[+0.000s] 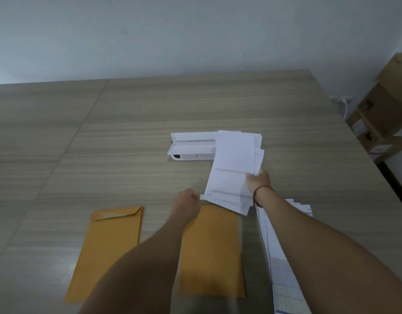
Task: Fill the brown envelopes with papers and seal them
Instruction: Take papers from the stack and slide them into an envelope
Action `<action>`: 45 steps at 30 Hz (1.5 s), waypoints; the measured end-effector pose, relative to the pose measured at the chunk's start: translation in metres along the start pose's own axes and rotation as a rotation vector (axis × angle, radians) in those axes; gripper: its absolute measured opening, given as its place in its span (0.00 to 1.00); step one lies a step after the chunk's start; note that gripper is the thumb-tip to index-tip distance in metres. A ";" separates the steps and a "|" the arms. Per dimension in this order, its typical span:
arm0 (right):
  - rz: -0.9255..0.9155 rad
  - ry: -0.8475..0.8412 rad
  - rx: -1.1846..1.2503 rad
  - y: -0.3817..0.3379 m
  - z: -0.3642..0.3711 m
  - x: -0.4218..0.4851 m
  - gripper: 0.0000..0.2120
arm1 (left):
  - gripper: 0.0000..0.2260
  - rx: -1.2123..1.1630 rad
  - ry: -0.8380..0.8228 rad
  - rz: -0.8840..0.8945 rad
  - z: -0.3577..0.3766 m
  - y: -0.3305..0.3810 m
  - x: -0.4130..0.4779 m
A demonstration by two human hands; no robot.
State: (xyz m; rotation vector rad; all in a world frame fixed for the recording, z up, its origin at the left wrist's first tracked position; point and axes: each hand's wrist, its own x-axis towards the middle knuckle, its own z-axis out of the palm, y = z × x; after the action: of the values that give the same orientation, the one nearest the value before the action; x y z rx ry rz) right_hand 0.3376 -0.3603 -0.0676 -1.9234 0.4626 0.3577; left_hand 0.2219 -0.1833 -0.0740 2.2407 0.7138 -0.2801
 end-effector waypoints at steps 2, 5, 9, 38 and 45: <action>-0.008 0.027 0.058 -0.004 0.004 0.003 0.16 | 0.07 0.117 -0.104 0.040 0.001 -0.002 0.001; -0.014 0.048 0.125 -0.006 0.015 0.006 0.15 | 0.22 0.284 -0.191 0.121 0.007 -0.005 0.005; -0.020 0.059 0.162 -0.005 0.025 0.010 0.15 | 0.33 0.419 -0.194 0.187 0.013 -0.005 0.010; -0.083 -0.145 0.057 -0.011 0.048 -0.011 0.15 | 0.07 0.114 -0.238 0.108 0.017 -0.008 0.023; -0.146 -0.171 -0.126 -0.006 0.039 -0.021 0.14 | 0.06 0.137 -0.205 0.135 0.010 0.001 0.024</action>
State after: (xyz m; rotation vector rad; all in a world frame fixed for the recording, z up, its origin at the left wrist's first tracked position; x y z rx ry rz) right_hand 0.3204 -0.3191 -0.0681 -2.0150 0.1890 0.4604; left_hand 0.2418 -0.1814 -0.0900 2.3341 0.4440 -0.4960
